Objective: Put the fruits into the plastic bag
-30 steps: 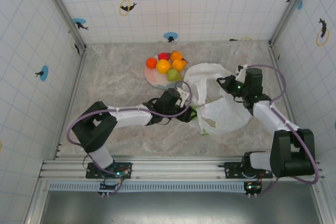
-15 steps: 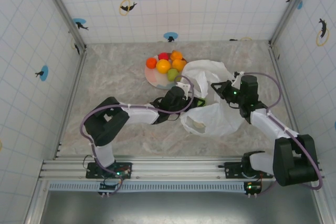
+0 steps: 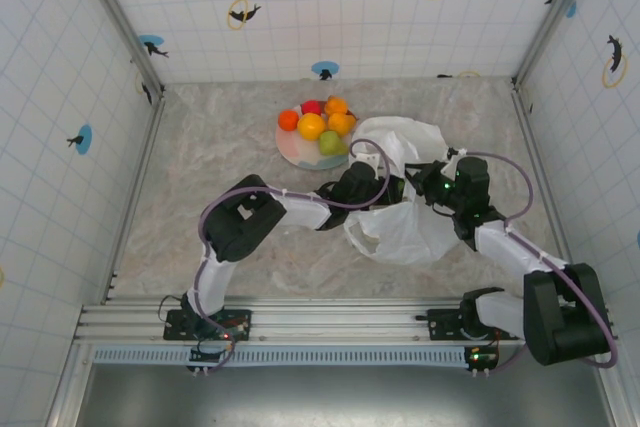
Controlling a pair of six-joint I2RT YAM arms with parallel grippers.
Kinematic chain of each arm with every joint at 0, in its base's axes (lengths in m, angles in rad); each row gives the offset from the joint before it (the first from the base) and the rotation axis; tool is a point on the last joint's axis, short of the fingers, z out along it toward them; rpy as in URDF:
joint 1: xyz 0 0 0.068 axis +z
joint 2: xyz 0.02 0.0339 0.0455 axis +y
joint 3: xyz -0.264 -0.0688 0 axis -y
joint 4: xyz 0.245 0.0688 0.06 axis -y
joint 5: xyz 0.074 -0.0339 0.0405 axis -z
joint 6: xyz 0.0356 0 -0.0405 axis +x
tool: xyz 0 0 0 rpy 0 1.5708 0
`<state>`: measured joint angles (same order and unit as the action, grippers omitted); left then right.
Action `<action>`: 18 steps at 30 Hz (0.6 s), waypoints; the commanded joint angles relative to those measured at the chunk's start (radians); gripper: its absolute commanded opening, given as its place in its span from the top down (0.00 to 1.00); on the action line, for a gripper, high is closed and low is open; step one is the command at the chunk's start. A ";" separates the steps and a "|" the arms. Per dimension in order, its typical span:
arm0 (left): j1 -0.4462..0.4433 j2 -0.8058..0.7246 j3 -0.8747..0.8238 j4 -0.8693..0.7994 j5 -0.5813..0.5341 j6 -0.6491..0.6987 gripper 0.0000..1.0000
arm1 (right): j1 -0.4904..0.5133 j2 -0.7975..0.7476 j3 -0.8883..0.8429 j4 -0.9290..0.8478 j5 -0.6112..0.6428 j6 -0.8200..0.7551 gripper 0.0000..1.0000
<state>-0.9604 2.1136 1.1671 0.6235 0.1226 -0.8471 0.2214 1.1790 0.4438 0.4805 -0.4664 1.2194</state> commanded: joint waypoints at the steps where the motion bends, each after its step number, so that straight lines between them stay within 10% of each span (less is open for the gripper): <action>1: -0.003 0.021 0.025 0.028 0.015 -0.024 0.30 | -0.019 0.015 -0.010 0.057 -0.007 0.008 1.00; 18: 0.018 -0.136 -0.066 -0.109 0.080 0.189 0.03 | -0.120 0.056 0.013 -0.041 -0.095 -0.143 1.00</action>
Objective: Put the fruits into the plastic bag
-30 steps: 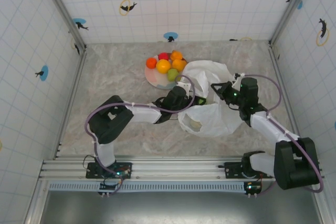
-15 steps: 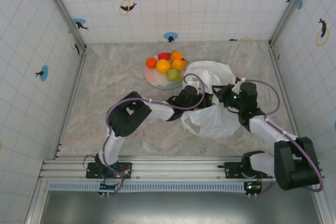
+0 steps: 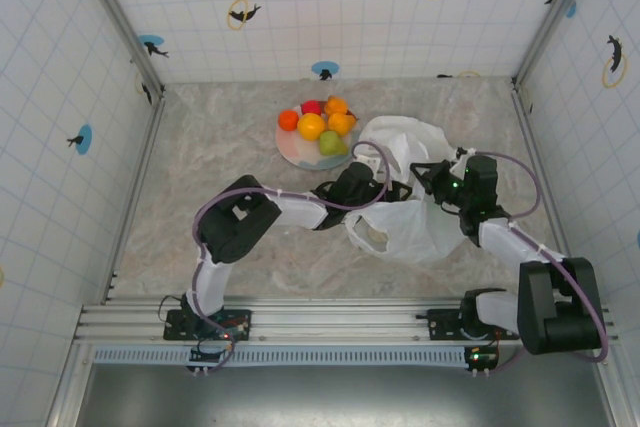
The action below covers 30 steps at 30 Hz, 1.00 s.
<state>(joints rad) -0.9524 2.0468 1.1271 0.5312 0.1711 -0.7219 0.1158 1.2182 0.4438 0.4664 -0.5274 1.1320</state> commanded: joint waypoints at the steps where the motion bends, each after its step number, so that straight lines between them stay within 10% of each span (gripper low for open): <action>1: 0.011 -0.085 -0.040 -0.021 0.039 0.073 0.02 | -0.022 0.022 0.013 -0.030 -0.043 -0.065 1.00; 30: 0.159 -0.635 -0.349 -0.383 0.369 0.434 0.05 | -0.113 0.092 0.207 -0.316 -0.068 -0.389 1.00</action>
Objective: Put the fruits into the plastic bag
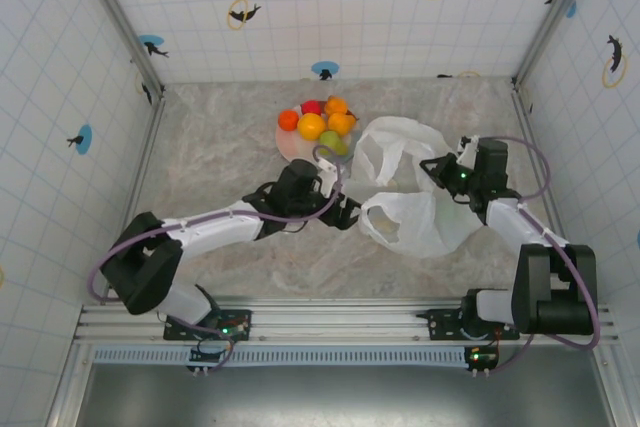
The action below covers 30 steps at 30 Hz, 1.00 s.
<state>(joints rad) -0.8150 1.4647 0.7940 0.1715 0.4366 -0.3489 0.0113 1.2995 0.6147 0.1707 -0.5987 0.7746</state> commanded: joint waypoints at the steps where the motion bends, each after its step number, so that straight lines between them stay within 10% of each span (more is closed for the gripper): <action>1: 0.034 -0.069 -0.019 -0.030 0.121 0.071 0.05 | -0.011 0.011 0.034 -0.020 0.002 -0.033 1.00; 11: 0.240 -0.173 -0.039 -0.008 -0.034 -0.054 0.05 | -0.017 0.002 0.032 -0.025 0.004 -0.050 1.00; 19: 0.261 0.024 0.129 -0.096 -0.330 -0.116 0.06 | -0.017 0.004 0.014 0.002 -0.010 -0.038 1.00; 30: 0.261 0.337 0.350 -0.084 -0.370 -0.137 0.06 | -0.018 0.012 0.025 0.023 -0.029 -0.026 1.00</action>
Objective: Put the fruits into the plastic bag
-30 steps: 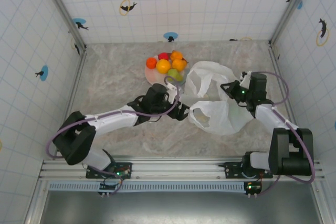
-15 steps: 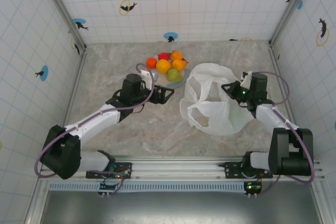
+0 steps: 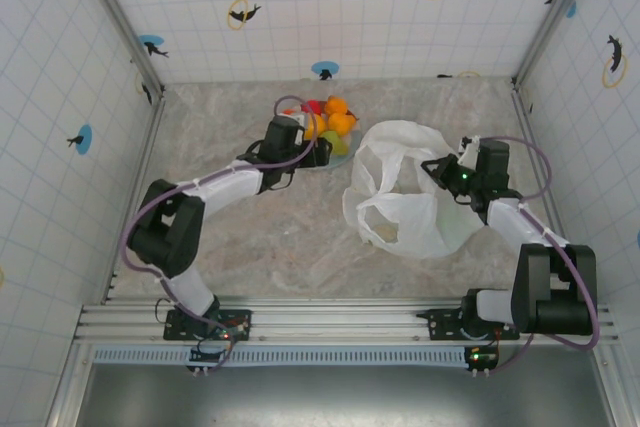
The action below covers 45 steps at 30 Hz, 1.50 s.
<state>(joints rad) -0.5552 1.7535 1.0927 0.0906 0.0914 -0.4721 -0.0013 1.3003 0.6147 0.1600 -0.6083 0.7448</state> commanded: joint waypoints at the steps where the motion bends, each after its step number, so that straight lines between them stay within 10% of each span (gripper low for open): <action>1: 0.001 0.072 0.072 -0.003 -0.027 -0.015 0.06 | -0.005 0.011 0.023 0.037 -0.021 0.007 1.00; 25: 0.001 0.429 0.356 -0.016 -0.015 -0.010 0.09 | -0.005 0.016 0.002 0.052 -0.038 0.010 1.00; 45: 0.000 0.339 0.287 0.007 0.045 -0.017 0.40 | -0.005 0.020 -0.001 0.042 -0.040 0.002 1.00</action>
<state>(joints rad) -0.5552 2.1830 1.4376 0.0895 0.0994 -0.4797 -0.0013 1.3117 0.6144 0.1856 -0.6331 0.7578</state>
